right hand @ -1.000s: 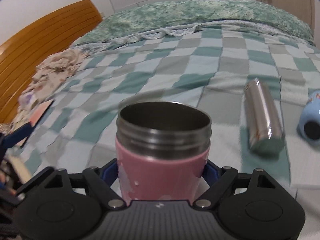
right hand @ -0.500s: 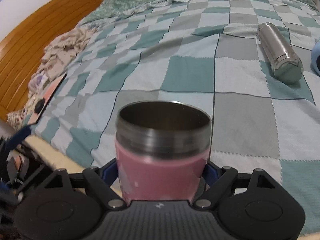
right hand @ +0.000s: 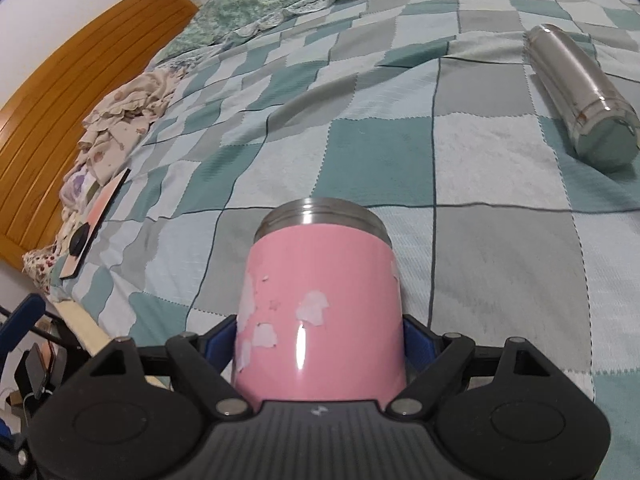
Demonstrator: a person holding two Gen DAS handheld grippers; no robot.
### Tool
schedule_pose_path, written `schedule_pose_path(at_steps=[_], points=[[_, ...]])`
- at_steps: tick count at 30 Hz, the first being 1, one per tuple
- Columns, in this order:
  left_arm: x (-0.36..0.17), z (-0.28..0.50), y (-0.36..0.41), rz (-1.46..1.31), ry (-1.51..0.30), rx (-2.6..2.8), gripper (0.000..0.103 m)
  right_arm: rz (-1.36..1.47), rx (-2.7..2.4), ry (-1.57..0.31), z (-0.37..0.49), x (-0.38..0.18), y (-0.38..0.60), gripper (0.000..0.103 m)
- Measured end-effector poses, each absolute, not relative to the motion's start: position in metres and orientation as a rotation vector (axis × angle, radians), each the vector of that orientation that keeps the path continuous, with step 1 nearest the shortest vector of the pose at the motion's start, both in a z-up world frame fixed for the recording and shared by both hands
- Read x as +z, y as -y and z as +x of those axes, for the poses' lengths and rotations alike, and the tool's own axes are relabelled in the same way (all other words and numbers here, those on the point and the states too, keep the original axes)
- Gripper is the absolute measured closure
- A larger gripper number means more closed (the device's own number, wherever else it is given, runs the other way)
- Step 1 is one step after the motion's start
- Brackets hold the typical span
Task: Flip cup upright
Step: 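Lift the pink cup with the right gripper and rotate it upright, then open the right gripper, releasing the pink cup onto the bed, then grasp the pink cup with the left gripper and hold it upright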
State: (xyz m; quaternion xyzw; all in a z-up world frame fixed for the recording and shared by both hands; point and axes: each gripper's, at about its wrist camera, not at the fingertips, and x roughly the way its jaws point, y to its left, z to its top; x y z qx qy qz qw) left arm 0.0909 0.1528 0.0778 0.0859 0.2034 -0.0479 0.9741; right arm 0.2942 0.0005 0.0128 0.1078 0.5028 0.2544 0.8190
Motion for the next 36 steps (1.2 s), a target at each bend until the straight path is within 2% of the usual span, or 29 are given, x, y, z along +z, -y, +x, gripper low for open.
schedule_pose_path(at_steps=[3,7,10,24,36], points=[[0.077,0.094,-0.146,0.168,-0.427,-0.078,0.0,0.205,0.584,-1.058,0.295,0.015,0.003,0.018],[0.077,0.092,-0.134,0.163,-0.45,-0.059,0.0,0.182,0.622,-0.962,0.287,0.031,0.02,0.005],[0.08,0.093,-0.123,0.152,-0.468,-0.044,0.0,0.171,0.643,-0.893,0.284,0.044,0.04,0.0],[0.082,0.156,-0.062,0.102,-0.709,0.006,0.0,-0.065,0.586,-0.628,0.283,0.049,0.156,0.0],[0.052,0.246,-0.056,-0.011,-1.004,0.111,0.0,-0.127,0.588,-0.585,0.3,0.024,0.184,0.0]])
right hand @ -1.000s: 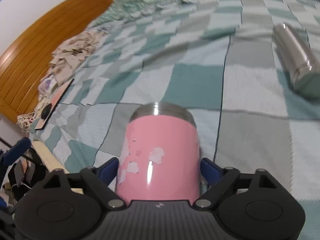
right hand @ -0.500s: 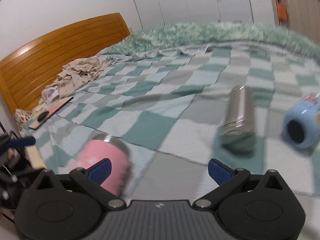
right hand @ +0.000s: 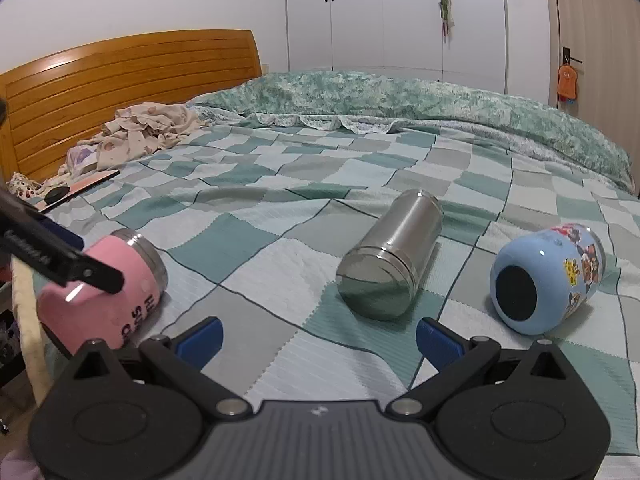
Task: Flip cup upright
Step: 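Grasp the pink cup with the left gripper and hold it upright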
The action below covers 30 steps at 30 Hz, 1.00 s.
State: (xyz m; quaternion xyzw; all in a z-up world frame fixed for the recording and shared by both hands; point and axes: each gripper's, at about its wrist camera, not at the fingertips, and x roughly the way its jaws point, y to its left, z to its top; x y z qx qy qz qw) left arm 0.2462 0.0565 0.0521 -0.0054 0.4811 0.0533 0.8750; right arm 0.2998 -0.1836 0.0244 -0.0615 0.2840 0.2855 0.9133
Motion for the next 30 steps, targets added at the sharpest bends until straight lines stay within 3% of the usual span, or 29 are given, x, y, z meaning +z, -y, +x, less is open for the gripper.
schedule_pose_path(at_steps=[5,8,30], points=[[0.042,0.261,-0.055,-0.03,-1.066,0.134,0.0,-0.123,0.601,-0.589,0.303,0.02,0.181,0.0],[0.04,0.264,-0.057,-0.076,-1.088,0.115,0.015,-0.131,0.606,-0.587,0.303,0.018,0.178,0.0],[0.077,0.169,-0.075,-0.119,-0.724,-0.019,0.017,-0.081,0.58,-0.458,0.24,0.027,0.154,0.0]])
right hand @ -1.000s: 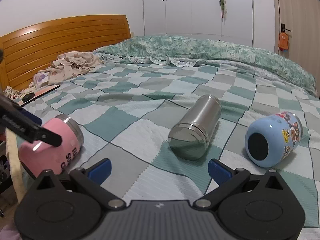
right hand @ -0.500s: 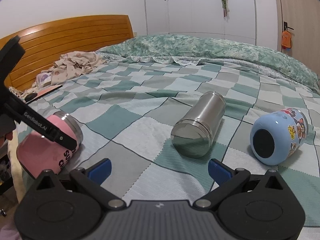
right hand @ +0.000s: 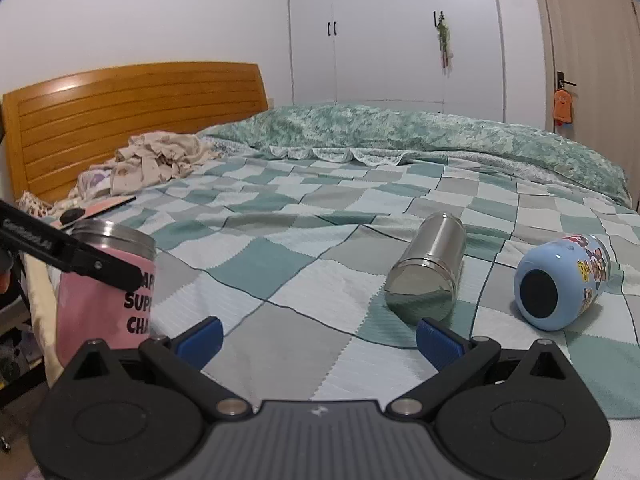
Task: Flip cup upright
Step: 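Grasp the pink cup with the left gripper and hold it upright, then lower the upright pink cup onto the bed and open the left gripper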
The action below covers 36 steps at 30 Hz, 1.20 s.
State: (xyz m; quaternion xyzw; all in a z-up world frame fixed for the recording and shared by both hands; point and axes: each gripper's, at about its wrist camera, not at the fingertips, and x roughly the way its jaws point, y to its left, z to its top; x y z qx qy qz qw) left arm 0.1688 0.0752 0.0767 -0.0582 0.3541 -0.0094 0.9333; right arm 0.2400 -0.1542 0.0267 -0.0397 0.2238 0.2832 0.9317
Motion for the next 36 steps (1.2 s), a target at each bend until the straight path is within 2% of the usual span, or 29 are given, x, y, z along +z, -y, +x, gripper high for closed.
schedule_pose_path(at_steps=[8,13,24,32,33,36], points=[[0.102,0.164,-0.079,-0.034,-0.495,0.024,0.017,-0.036,0.538,-0.423,0.23,0.031,0.147,0.0],[0.092,0.179,-0.083,-0.009,-0.376,0.062,0.017,-0.034,0.522,-0.401,0.224,0.034,0.143,0.0],[0.035,0.195,-0.08,0.04,-0.392,0.079,0.017,-0.066,0.497,-0.384,0.219,0.03,0.141,0.0],[0.032,0.19,-0.077,0.063,-0.358,0.075,0.016,-0.07,0.486,-0.381,0.218,0.028,0.141,0.0],[0.032,0.189,-0.077,0.062,-0.356,0.078,0.015,-0.071,0.485,-0.38,0.217,0.028,0.141,0.0],[0.041,0.178,-0.079,0.04,-0.314,0.106,0.0,-0.075,0.481,-0.369,0.211,0.031,0.141,0.0]])
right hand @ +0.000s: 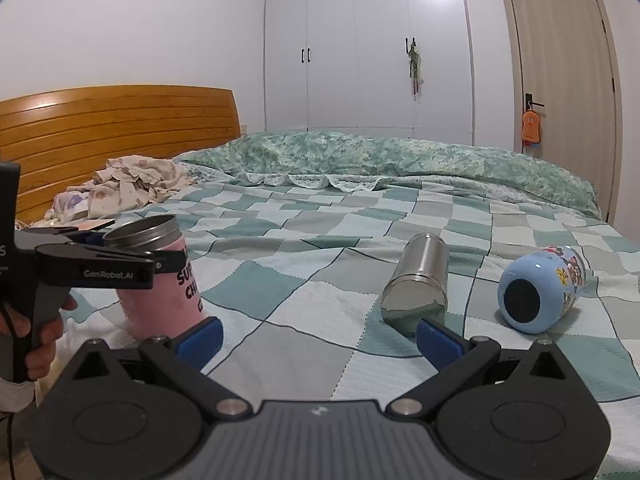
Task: Flip cup upright
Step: 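Lower the upright pink cup onto the bed and open the left gripper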
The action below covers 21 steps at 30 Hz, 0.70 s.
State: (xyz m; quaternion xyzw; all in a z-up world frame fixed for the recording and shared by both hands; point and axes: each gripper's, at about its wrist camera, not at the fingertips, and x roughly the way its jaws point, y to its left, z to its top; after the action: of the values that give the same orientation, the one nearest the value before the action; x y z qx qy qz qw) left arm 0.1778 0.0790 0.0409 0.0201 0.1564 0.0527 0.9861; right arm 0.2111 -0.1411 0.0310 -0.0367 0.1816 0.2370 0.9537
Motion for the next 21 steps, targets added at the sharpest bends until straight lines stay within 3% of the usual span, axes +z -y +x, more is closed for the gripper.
schedule_pose_path(at_steps=[11,21], points=[[0.091,0.098,-0.048,0.035,-0.097,0.096,0.0,-0.065,0.44,-0.234,0.156,0.06,0.16,0.0],[0.054,0.044,-0.004,0.014,-0.077,0.002,0.0,-0.044,0.298,-0.124,0.094,0.044,0.201,0.0]])
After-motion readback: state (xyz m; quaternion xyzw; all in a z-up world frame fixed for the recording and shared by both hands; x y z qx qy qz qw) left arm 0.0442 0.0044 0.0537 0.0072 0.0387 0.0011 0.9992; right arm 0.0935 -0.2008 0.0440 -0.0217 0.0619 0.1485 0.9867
